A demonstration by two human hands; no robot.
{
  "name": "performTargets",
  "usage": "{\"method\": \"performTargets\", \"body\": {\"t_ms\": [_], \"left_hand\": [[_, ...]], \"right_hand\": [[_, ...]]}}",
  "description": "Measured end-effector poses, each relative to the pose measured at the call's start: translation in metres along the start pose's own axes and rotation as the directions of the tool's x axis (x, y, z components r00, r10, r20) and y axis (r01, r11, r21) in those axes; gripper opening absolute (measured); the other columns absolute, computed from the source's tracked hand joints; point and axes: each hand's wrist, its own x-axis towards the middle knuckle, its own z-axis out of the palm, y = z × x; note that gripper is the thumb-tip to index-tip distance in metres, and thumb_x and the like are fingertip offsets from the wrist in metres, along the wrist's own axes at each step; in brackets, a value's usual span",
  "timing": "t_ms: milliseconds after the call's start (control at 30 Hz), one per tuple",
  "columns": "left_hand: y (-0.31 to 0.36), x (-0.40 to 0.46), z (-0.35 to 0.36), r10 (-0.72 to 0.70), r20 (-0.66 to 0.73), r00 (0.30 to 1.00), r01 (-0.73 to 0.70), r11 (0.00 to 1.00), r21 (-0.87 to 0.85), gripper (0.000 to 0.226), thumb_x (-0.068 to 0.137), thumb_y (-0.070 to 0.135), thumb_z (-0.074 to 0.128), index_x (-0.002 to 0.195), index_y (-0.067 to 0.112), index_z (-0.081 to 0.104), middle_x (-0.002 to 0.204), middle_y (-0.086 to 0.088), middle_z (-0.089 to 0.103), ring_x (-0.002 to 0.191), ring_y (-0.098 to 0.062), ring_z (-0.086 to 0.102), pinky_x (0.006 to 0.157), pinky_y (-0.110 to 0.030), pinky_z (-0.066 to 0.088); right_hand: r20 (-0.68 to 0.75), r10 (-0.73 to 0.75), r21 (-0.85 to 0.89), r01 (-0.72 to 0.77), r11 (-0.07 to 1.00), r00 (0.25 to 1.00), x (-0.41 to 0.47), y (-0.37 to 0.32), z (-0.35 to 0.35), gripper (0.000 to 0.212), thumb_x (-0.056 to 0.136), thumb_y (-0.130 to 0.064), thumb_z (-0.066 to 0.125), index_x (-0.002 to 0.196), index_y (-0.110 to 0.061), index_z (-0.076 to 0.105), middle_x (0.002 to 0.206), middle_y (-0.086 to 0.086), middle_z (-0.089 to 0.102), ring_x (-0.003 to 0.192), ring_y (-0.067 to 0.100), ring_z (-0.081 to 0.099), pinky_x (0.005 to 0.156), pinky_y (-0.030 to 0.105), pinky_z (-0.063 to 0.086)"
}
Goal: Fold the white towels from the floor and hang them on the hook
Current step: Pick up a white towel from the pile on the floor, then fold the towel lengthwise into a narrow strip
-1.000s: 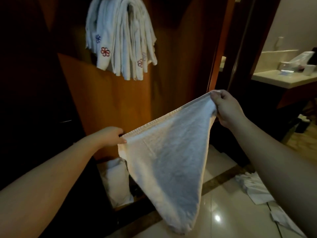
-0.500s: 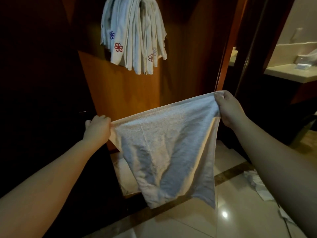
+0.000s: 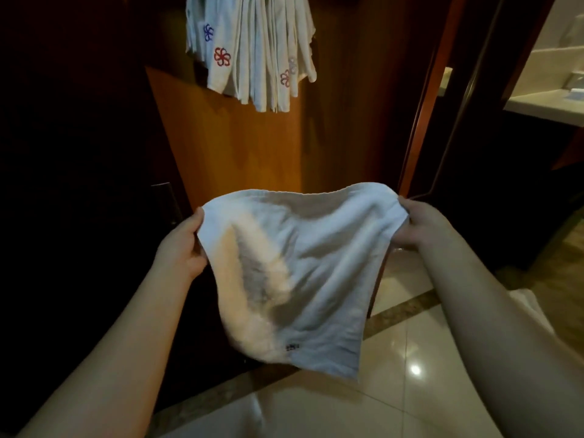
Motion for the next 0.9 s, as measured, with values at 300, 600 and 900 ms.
{"method": "performTargets", "body": {"t_ms": [300, 600, 900], "left_hand": [[-0.048, -0.085, 0.046, 0.145, -0.009, 0.989, -0.144, 0.988, 0.046, 0.014, 0.099, 0.026, 0.064, 0.099, 0.016, 0.073, 0.088, -0.003, 0.079, 0.081, -0.017, 0.076, 0.072, -0.032, 0.060], [-0.061, -0.135, 0.062, 0.310, 0.220, 0.925, -0.376, 0.829, 0.414, 0.020, 0.103, 0.035, 0.052, 0.101, 0.034, 0.072, 0.093, 0.012, 0.077, 0.089, -0.003, 0.073, 0.069, -0.019, 0.057], [-0.054, -0.140, 0.060, 0.101, 0.351, 0.931, -0.231, 0.908, 0.351, 0.077, 0.075, 0.081, 0.044, 0.125, 0.028, 0.067, 0.113, 0.003, 0.075, 0.110, -0.008, 0.069, 0.101, -0.040, 0.051]], "right_hand": [[0.062, 0.050, 0.031, -0.052, 0.998, 0.997, -0.064, 0.105, 0.068, 0.048, 0.101, -0.041, 0.056, 0.141, -0.014, 0.053, 0.135, 0.012, 0.061, 0.125, 0.033, 0.059, 0.107, 0.047, 0.047], [0.280, -0.316, -0.239, 0.384, 0.892, 0.907, -0.121, 0.130, 0.093, 0.027, 0.105, -0.037, 0.047, 0.124, -0.033, 0.065, 0.119, -0.001, 0.072, 0.109, 0.014, 0.070, 0.097, 0.042, 0.056], [0.472, -0.409, -0.365, 0.595, 0.716, 0.781, -0.120, 0.137, 0.083, 0.049, 0.098, -0.053, 0.039, 0.146, -0.047, 0.040, 0.152, -0.018, 0.046, 0.135, -0.008, 0.043, 0.110, 0.012, 0.036]]}}
